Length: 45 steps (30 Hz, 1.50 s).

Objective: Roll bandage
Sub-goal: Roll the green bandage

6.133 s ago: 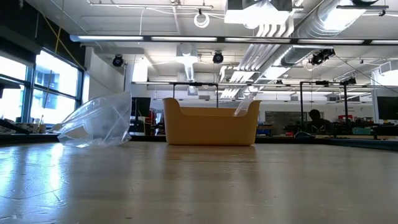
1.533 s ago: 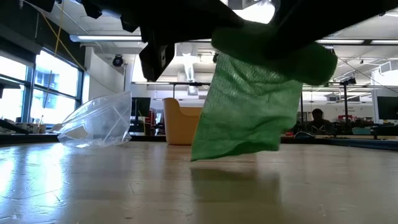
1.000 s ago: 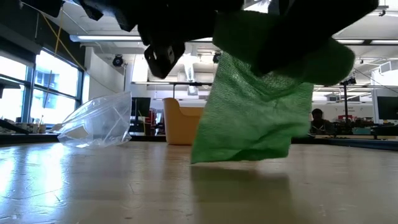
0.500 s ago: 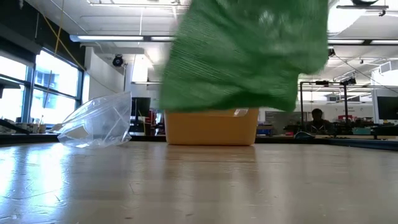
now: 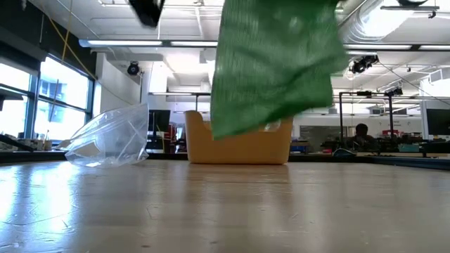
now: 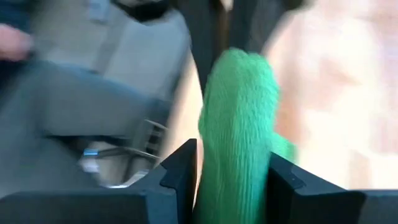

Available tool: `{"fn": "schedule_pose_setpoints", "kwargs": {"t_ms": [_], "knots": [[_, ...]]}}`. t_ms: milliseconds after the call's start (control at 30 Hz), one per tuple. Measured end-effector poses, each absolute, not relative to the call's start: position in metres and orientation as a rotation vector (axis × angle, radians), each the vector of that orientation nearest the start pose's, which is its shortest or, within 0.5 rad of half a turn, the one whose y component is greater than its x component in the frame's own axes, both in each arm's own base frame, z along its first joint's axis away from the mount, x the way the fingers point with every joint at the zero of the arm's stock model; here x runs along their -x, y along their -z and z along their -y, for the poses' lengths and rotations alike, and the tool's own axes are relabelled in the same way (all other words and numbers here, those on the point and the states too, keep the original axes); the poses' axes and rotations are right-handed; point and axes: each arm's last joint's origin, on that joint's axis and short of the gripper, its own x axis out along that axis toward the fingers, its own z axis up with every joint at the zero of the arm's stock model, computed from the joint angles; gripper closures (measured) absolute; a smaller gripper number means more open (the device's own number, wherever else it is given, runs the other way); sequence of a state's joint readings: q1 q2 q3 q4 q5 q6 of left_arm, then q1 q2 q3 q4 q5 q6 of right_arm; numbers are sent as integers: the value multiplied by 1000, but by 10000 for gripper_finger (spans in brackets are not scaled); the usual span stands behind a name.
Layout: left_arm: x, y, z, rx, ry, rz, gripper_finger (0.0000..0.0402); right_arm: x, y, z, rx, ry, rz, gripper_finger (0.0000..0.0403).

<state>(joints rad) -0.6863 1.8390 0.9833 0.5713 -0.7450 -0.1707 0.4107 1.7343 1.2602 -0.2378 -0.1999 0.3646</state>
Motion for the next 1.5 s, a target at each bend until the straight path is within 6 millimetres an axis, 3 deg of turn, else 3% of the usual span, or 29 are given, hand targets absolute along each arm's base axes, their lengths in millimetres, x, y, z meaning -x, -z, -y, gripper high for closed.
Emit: {"fn": "schedule_pose_setpoints", "kwargs": {"t_ms": [167, 333, 533, 733, 800, 1067, 1233, 1367, 1500], "knots": [[-317, -180, 200, 216, -163, -323, 396, -322, -250, -157, -65, -134, -858, 283], [-335, -173, 168, 442, -138, -437, 397, -304, -248, -172, 107, -6, -855, 283], [-343, -164, 143, 455, -66, -547, 398, -288, -240, -189, 225, 45, -886, 283], [-335, -153, 140, 474, -146, -697, 398, -278, -237, -186, 280, 60, -968, 283], [-332, -148, 141, 483, -172, -721, 398, -280, -238, -185, 253, 68, -961, 283], [-338, -168, 136, 527, -110, -621, 398, -310, -230, -198, 255, -77, -798, 283], [-331, -185, 129, 516, -125, -624, 398, -322, -224, -189, 302, -42, -783, 276], [-325, -196, 127, 519, -107, -637, 399, -329, -218, -174, 344, -15, -827, 231], [-325, -192, 127, 525, -115, -669, 400, -338, -217, -161, 315, -39, -833, 174]]}}
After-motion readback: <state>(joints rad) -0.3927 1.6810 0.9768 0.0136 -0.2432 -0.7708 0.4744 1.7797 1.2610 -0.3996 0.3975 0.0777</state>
